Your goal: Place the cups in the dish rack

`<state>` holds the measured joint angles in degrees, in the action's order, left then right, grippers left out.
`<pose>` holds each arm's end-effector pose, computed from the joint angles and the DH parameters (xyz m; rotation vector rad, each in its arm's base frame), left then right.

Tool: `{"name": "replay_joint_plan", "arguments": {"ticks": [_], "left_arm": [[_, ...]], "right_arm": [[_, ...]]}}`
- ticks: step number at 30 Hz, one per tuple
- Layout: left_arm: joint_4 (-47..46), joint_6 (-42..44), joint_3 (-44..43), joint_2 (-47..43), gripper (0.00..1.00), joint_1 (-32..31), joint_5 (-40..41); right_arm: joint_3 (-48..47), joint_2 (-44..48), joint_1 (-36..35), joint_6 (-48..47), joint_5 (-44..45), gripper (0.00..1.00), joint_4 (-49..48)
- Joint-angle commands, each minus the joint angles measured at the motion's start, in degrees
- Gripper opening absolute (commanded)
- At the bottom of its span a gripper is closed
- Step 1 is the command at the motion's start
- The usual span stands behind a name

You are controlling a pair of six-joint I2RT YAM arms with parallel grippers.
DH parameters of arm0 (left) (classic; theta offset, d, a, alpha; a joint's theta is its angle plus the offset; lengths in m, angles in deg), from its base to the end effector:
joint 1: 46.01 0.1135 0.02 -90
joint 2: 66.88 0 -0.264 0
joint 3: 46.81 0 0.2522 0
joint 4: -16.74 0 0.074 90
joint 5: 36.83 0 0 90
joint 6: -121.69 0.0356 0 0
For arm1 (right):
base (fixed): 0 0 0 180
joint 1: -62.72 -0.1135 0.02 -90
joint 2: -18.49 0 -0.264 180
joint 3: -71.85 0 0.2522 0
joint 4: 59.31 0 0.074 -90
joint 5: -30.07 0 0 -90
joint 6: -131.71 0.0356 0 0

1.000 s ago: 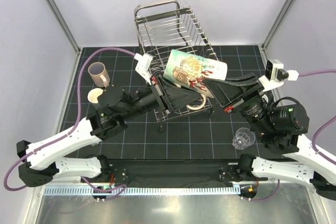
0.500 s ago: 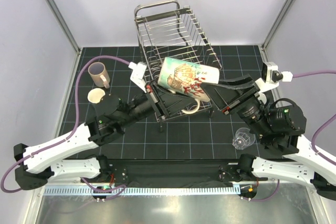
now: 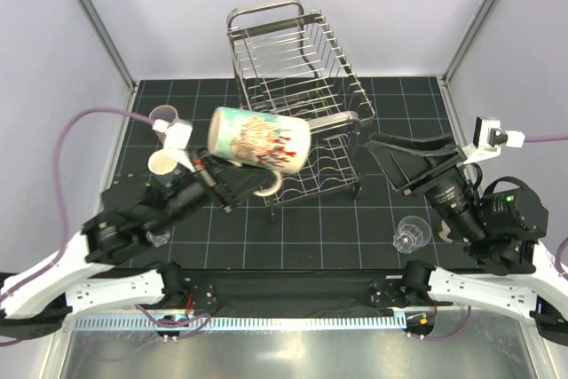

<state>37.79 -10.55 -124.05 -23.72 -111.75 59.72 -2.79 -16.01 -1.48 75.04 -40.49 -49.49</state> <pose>0.0624 -0.1286 0.4601 0.2011 1.5008 -1.4859 0.0490 0.0741 0.4799 0.0244 1.1735 1.3474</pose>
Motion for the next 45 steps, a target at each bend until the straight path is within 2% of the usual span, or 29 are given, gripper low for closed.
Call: {"name": "replay_joint_plan", "arguments": {"ticks": [1,3,5,10,11,14,20,21,23,24,25,28,32,36,37,38,40,45], "left_arm": [[10.6,8.9,-7.9,-6.2,0.0,0.1,14.2],[16.8,11.0,-12.0,-7.6,0.0,0.1,18.5],[26.9,12.5,-16.8,-7.4,0.0,0.1,24.7],[42.2,13.8,-20.4,-5.4,0.0,0.1,38.5],[43.4,13.7,-20.3,-4.8,0.0,0.1,42.2],[45.0,14.2,-18.8,-1.9,0.0,0.1,45.7],[44.8,14.6,-15.4,4.4,0.0,2.3,48.5],[43.9,14.9,-14.9,4.7,0.0,3.8,45.6],[43.1,14.7,-12.6,5.9,0.0,11.7,39.6],[41.5,14.7,-11.6,6.1,0.0,15.5,31.9],[40.4,14.3,-10.1,6.2,0.0,23.3,27.3],[35.7,14.1,-4.4,5.4,0.0,34.1,17.2],[31.0,13.5,-0.7,8.7,0.0,42.7,6.9],[22.1,12.1,2.1,17.6,0.0,53.1,-4.1],[19.9,11.8,2.6,19.1,0.0,54.6,-7.0],[13.9,10.6,2.9,21.0,0.0,56.0,-12.0],[8.4,9.8,2.5,26.6,0.0,58.5,-15.2],[1.5,11.0,-2.0,35.8,0.01,58.7,-18.2]], "right_arm": [[-2.1,2.8,-0.3,-1.7,6.0,0.62,11.4],[-2.0,5.4,-0.2,-1.9,7.5,0.62,16.5],[-1.1,7.4,-0.2,-2.0,8.4,0.62,19.0],[2.0,16.2,-0.2,-0.5,9.8,0.62,25.7],[2.5,17.4,-0.2,-0.1,10.2,0.62,26.4],[4.6,21.4,-0.1,1.6,11.0,0.62,28.4],[5.2,21.5,-0.2,2.9,10.5,0.62,32.7],[5.3,21.4,-0.1,3.1,10.4,0.62,33.1],[5.8,21.5,-0.2,3.2,10.0,0.62,33.3],[5.9,21.5,-0.2,3.2,10.0,0.62,33.6],[5.9,21.5,-0.2,3.2,10.1,0.62,33.9],[6.5,22.0,-0.2,3.5,10.3,0.62,34.6],[6.8,22.6,-0.2,4.0,10.7,0.62,36.4],[7.0,22.5,-0.2,4.2,11.4,0.63,37.4],[7.0,22.4,-0.2,4.1,11.3,0.62,37.7],[6.8,22.2,-0.2,3.9,11.4,0.63,38.2],[6.6,22.1,-0.2,3.9,12.1,0.63,39.1],[6.0,22.9,-0.2,3.2,14.0,0.63,41.4]]}}
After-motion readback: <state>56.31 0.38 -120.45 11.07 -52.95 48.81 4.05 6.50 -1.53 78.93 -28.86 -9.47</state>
